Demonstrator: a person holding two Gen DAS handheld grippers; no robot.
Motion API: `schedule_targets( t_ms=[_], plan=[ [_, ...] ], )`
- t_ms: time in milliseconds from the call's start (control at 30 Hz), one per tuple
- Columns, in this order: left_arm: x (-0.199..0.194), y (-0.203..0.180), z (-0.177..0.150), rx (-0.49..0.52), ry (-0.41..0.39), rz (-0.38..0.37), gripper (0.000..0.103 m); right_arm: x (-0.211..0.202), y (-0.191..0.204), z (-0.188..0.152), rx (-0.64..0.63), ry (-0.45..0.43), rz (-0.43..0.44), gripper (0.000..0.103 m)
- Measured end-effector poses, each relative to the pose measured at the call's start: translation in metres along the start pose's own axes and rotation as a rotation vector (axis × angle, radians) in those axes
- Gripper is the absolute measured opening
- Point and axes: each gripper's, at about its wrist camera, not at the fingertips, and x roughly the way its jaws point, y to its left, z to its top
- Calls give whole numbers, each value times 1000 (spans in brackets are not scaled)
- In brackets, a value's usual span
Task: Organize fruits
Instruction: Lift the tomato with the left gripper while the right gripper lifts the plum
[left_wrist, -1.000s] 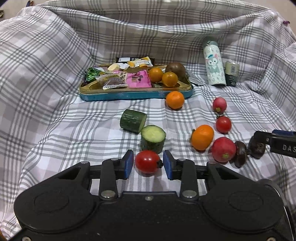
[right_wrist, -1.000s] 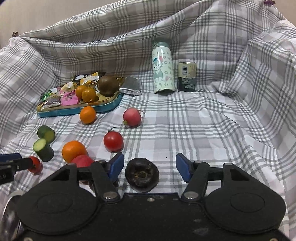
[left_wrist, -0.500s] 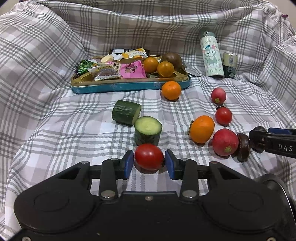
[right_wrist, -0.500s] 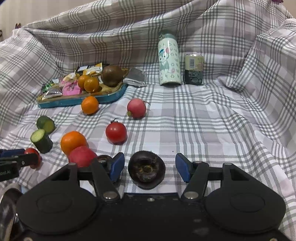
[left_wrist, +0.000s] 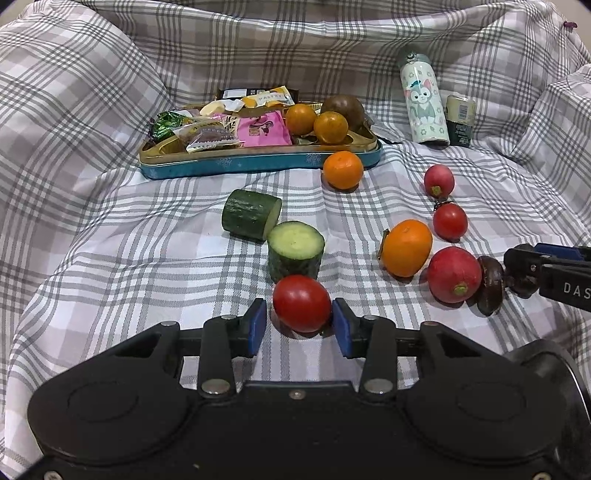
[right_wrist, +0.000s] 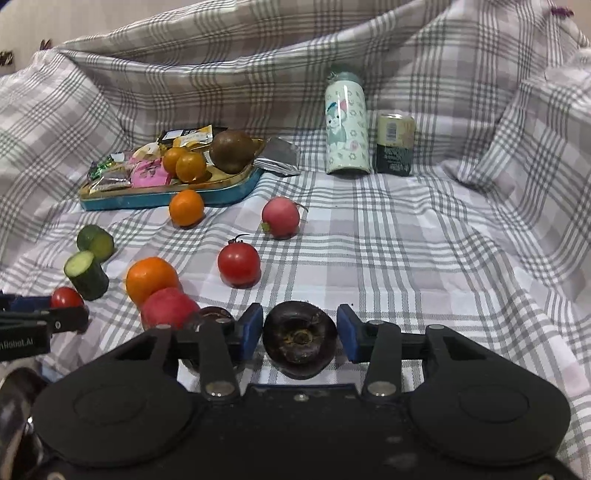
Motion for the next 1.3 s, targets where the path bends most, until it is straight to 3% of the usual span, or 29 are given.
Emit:
schedule_targets(
  t_ms=[433, 1300],
  plan=[
    [-1, 2, -2, -3, 3, 1, 50, -14, -7, -4, 51, 28, -30, 45],
    [3, 2, 2, -38, 3, 10, 50, -2, 1, -10, -22, 66, -82, 48]
  ],
)
